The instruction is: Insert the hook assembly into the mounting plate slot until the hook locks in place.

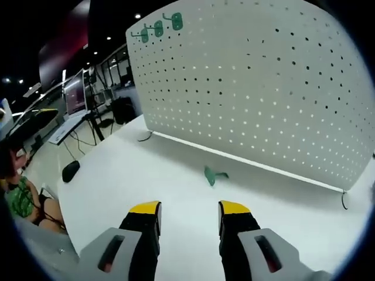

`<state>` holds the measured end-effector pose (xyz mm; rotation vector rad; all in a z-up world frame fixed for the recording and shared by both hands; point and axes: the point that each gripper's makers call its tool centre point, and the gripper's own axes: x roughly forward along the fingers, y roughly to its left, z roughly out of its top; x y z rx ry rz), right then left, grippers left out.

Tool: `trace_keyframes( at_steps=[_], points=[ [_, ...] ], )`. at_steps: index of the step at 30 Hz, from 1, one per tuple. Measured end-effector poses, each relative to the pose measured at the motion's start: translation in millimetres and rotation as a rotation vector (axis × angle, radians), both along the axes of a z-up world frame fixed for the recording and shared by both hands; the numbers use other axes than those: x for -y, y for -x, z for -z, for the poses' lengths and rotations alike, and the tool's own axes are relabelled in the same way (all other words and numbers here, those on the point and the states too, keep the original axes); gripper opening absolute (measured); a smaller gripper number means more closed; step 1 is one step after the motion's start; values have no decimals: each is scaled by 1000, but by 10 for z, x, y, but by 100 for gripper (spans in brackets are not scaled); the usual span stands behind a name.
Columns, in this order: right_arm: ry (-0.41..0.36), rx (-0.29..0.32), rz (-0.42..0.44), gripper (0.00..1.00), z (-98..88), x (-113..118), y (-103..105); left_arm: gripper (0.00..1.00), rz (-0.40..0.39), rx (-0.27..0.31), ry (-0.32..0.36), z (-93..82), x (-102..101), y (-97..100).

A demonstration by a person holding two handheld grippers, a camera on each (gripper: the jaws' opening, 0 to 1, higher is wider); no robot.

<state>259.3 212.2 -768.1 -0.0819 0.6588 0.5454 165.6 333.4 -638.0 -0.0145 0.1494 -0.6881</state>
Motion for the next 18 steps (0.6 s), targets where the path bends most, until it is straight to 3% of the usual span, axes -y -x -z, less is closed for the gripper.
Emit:
trace_keyframes(
  at_steps=[8, 18],
  points=[
    [-38, -31, 41, 38, 71, -3, -97, 85, 12, -1, 7, 31, 29, -10],
    [-22, -65, 70, 32, 185, -21, -241, 85, -3, -37, 38, 157, -41, -22]
  ],
)
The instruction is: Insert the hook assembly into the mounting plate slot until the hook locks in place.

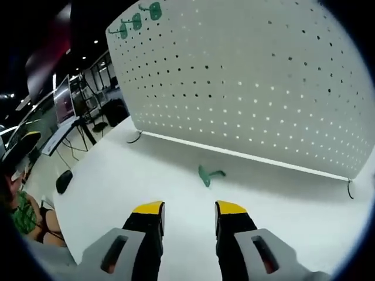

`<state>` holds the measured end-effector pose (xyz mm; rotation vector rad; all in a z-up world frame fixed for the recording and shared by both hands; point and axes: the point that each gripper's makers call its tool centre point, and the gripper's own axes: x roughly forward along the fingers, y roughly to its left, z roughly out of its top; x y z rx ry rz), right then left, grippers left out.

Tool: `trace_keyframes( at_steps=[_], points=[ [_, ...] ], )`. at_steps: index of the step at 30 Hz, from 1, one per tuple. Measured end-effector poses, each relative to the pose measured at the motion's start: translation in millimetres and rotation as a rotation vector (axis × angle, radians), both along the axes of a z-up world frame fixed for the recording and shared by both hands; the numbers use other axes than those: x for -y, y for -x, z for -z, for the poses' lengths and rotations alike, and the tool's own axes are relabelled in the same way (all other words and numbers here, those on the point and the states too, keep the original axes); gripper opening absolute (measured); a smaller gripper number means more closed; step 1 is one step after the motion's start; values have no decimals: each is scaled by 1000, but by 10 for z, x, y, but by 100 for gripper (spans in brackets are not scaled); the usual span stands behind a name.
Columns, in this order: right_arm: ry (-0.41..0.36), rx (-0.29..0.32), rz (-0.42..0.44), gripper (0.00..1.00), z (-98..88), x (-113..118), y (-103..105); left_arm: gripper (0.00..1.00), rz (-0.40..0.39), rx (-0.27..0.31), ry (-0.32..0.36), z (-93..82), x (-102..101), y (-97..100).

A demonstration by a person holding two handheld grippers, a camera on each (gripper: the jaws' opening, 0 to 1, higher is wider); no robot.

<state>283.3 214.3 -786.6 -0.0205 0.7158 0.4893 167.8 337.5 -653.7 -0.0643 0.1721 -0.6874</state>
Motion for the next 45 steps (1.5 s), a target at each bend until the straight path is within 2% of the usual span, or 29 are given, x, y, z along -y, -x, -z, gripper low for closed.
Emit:
trace_keyframes(
  at_steps=[11, 23, 45],
  points=[
    [15, -36, 14, 30, 154, 14, -117, 84, 8, 4, -13, 43, 4, 5],
    [2, -41, 58, 29, 174, 41, -343, 84, 13, -2, -13, 55, 12, -8],
    [47, -98, 47, 23, 436, -15, -474, 84, -23, -35, -26, 190, -125, -48]
  ],
)
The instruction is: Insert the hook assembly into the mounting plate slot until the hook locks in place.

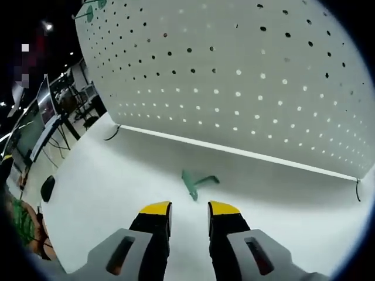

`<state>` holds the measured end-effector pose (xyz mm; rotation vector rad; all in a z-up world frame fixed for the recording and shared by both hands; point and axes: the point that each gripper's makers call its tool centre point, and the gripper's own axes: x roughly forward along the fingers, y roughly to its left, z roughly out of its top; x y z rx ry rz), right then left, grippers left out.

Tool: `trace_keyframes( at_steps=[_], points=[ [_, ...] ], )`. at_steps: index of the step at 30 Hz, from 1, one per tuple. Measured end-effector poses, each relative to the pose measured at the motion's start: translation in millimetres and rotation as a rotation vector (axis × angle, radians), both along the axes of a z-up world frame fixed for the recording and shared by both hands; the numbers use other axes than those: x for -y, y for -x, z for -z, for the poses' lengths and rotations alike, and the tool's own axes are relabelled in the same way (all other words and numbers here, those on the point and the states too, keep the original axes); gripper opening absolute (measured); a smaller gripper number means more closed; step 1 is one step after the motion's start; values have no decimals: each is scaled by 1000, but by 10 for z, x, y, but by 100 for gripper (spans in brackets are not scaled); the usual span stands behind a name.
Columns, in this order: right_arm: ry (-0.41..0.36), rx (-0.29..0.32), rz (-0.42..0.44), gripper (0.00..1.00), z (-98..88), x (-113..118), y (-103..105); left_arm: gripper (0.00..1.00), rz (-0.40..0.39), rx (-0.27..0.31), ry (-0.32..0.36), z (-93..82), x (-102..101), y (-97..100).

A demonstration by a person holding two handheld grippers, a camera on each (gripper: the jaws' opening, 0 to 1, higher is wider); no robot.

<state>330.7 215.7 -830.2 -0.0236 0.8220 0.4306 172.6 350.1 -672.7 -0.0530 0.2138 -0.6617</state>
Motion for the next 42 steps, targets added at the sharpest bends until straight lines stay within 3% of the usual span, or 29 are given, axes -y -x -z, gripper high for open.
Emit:
trace_keyframes(
  at_steps=[19, 27, 31, 34, 42],
  points=[
    [11, -35, 4, 16, 154, -59, -174, 83, -19, -32, -21, 117, -94, -69],
    [35, -23, 27, 14, 180, -14, -238, 82, -23, -42, -21, 154, -110, -90],
    [96, -42, 6, 11, 227, 50, -203, 82, -32, -45, -12, 160, -122, -92],
    [76, -18, 37, 11, 188, 91, -219, 82, -32, -47, -13, 172, -117, -86],
    [69, -25, 46, 7, 200, 119, -224, 81, -31, -54, -10, 184, -105, -78]
  ],
)
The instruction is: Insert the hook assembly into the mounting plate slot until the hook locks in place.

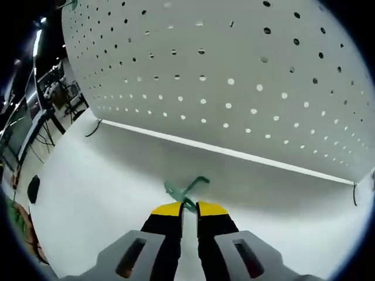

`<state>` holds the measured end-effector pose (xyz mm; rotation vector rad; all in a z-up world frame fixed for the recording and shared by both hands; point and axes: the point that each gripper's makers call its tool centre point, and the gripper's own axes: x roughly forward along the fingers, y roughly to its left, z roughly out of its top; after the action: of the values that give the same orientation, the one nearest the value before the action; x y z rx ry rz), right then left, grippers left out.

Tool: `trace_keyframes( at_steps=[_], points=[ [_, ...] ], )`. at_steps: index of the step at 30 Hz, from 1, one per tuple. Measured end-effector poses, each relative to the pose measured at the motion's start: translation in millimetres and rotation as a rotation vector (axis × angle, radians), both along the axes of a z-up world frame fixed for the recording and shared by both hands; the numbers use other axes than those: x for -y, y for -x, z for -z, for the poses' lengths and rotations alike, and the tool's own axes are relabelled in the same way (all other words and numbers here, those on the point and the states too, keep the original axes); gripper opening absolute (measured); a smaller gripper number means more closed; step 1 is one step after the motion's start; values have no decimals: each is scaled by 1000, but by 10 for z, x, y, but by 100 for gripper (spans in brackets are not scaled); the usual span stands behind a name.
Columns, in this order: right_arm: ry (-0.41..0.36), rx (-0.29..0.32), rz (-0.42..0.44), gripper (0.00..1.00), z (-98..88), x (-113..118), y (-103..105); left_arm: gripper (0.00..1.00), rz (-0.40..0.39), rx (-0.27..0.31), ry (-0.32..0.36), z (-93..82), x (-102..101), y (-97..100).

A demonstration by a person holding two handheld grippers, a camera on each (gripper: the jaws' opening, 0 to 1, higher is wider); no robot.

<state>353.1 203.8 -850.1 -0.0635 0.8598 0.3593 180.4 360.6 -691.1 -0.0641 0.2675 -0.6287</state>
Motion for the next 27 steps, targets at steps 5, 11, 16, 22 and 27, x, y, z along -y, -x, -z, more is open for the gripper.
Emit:
trace_keyframes(
  at_steps=[5, 11, 16, 22, 27],
  points=[
    [40, 12, -28, 7, 2, 24, 33, 81, 3, 1, -14, 6, -4, 8],
    [47, 23, -61, 6, -35, 31, 59, 81, 5, 1, -8, 7, 15, 13],
    [60, 43, -141, 6, -78, -21, 106, 80, 11, 4, -5, -12, 41, 21],
    [38, 58, -157, 5, -143, 2, 164, 80, 21, 5, -9, -13, 84, 34],
    [24, 70, -158, 5, -192, 22, 206, 80, 30, 4, -6, -18, 133, 59]
  ],
)
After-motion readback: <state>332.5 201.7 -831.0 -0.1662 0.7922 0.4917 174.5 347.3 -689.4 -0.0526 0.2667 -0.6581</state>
